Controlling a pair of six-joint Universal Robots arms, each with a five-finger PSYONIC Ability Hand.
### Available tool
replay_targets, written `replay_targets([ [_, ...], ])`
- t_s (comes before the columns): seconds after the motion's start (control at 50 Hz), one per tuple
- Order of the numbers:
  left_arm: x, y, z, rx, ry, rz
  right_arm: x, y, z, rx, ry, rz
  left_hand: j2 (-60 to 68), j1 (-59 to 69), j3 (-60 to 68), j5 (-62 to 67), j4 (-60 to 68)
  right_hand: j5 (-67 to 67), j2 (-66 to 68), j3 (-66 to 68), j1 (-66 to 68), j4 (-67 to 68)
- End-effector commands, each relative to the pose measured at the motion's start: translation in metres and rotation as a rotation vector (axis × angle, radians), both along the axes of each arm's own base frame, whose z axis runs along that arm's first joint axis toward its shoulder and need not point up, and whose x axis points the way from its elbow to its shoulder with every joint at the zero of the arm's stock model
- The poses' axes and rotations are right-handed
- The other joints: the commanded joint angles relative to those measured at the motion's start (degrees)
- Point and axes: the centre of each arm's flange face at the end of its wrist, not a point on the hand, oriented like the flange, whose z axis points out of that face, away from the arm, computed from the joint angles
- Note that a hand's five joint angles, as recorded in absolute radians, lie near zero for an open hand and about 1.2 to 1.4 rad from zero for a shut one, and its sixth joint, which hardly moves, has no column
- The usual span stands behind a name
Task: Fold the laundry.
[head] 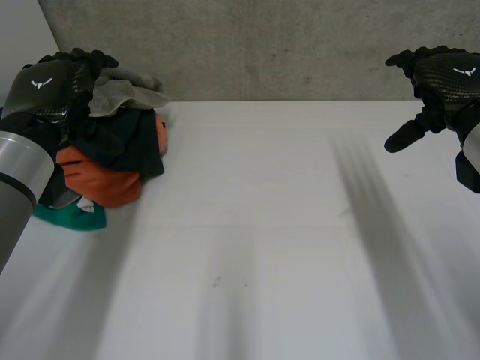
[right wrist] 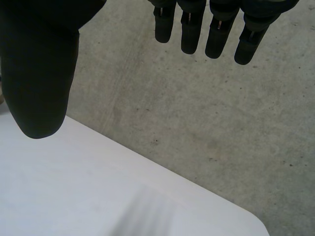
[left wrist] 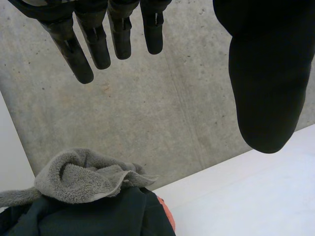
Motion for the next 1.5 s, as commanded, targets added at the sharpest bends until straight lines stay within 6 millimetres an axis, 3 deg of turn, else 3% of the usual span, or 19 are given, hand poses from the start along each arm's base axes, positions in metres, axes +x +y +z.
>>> replay_targets([
  [0.02, 0.000, 0.000, 0.000, -0.001, 0.000, 0.000, 0.000, 0.001, 0.000, -0.001, 0.002, 0.002, -6.1, -5.7, -5.7, -5.7, -6.0, -5.6, -5.8, -6.0, -5.2, -6.0],
  [0.18, -0.001, -0.002, 0.006, -0.023, 0.001, -0.001, 0.000, 0.000, 0.000, -0.004, 0.004, 0.000, -6.1, -5.7, -5.7, -5.7, -6.0, -5.6, -5.8, -6.0, -5.2, -6.0],
  [0.28, 0.000, -0.012, 0.027, -0.096, -0.001, 0.015, 0.000, 0.000, 0.000, -0.002, 0.005, 0.000, -6.1, -5.7, -5.7, -5.7, -6.0, -5.6, -5.8, -6.0, -5.2, -6.0],
  [0.34, 0.008, -0.032, 0.043, -0.151, -0.019, 0.062, 0.000, 0.000, -0.001, -0.002, 0.008, 0.002, -6.1, -5.7, -5.7, -5.7, -6.0, -5.6, -5.8, -6.0, -5.2, -6.0],
  [0.42, 0.042, -0.092, 0.041, -0.154, -0.095, 0.201, 0.001, 0.000, -0.002, 0.001, 0.010, 0.003, -6.1, -5.7, -5.7, -5.7, -6.0, -5.6, -5.8, -6.0, -5.2, -6.0],
  [0.5, 0.069, -0.135, 0.028, -0.125, -0.178, 0.275, 0.001, -0.001, -0.004, 0.007, 0.016, 0.003, -6.1, -5.7, -5.7, -5.7, -6.0, -5.6, -5.8, -6.0, -5.2, -6.0],
  [0.58, 0.069, -0.174, -0.003, -0.096, -0.247, 0.202, 0.001, -0.002, -0.007, 0.016, 0.019, 0.003, -5.7, -5.3, -5.3, -5.4, -5.6, -5.6, -5.8, -6.0, -5.2, -6.0],
  [0.66, 0.070, -0.196, -0.028, -0.070, -0.261, 0.118, 0.002, -0.004, -0.011, 0.025, 0.023, 0.005, -5.0, -4.6, -4.6, -4.7, -4.9, -5.6, -5.8, -6.0, -5.2, -6.0],
  [0.8, 0.071, -0.217, -0.058, -0.044, -0.261, 0.012, 0.003, -0.009, -0.020, 0.054, 0.030, 0.004, -3.7, -3.3, -3.3, -3.3, -3.6, -5.6, -5.8, -6.0, -5.2, -6.0],
  [0.98, 0.067, -0.238, -0.071, -0.114, -0.262, 0.011, 0.004, -0.015, -0.030, 0.073, 0.036, 0.003, 0.7, 1.1, 1.1, 1.0, 0.8, -5.6, -5.8, -6.0, -5.2, -6.0],
  [1.06, 0.065, -0.246, -0.075, -0.127, -0.262, 0.010, 0.005, -0.018, -0.035, 0.081, 0.053, 0.003, 11.1, 11.5, 11.5, 11.4, 11.2, -5.6, -5.8, -6.0, -5.2, -6.0],
  [1.14, 0.066, -0.254, -0.078, -0.141, -0.262, 0.016, 0.005, -0.020, -0.041, 0.092, 0.079, 0.004, 47.0, 47.4, 47.4, 47.4, 47.1, -5.6, -5.8, -6.0, -5.2, -6.0],
  [1.16, 0.066, -0.257, -0.075, -0.156, -0.260, 0.023, 0.005, -0.020, -0.041, 0.091, 0.082, 0.004, 63.8, 64.2, 64.2, 64.1, 63.8, -5.6, -5.8, -6.0, -5.2, -6.0],
  [1.22, 0.063, -0.257, -0.068, -0.172, -0.257, 0.042, 0.006, -0.020, -0.042, 0.092, 0.088, 0.006, 63.9, 64.3, 64.3, 64.3, 64.0, -5.6, -5.8, -6.0, -5.2, -6.0],
  [1.28, 0.041, -0.247, -0.050, -0.218, -0.242, 0.049, 0.005, -0.022, -0.041, 0.090, 0.088, 0.003, 63.9, 64.3, 64.3, 64.3, 64.0, -5.6, -5.8, -6.0, -5.2, -6.0],
  [1.3, 0.033, -0.242, -0.039, -0.248, -0.233, 0.043, 0.005, -0.022, -0.041, 0.090, 0.088, 0.003, 63.9, 64.3, 64.3, 64.3, 64.0, -5.6, -5.8, -6.0, -5.2, -6.0],
  [1.4, -0.012, -0.183, 0.062, -0.466, -0.061, -0.046, 0.005, -0.023, -0.038, 0.081, 0.082, 0.001, 63.9, 64.3, 64.3, 64.3, 64.0, -5.6, -5.8, -6.0, -5.2, -6.0],
  [1.46, -0.033, -0.146, 0.096, -0.497, 0.079, -0.146, 0.003, -0.024, -0.033, 0.065, 0.077, -0.009, 63.9, 64.3, 64.3, 64.3, 64.0, -5.6, -5.8, -6.0, -5.2, -6.0],
  [1.5, -0.047, -0.129, 0.103, -0.486, 0.147, -0.209, 0.001, -0.026, -0.030, 0.056, 0.071, -0.017, 63.9, 64.3, 64.3, 64.3, 64.0, -5.6, -5.8, -6.0, -5.2, -6.0],
])
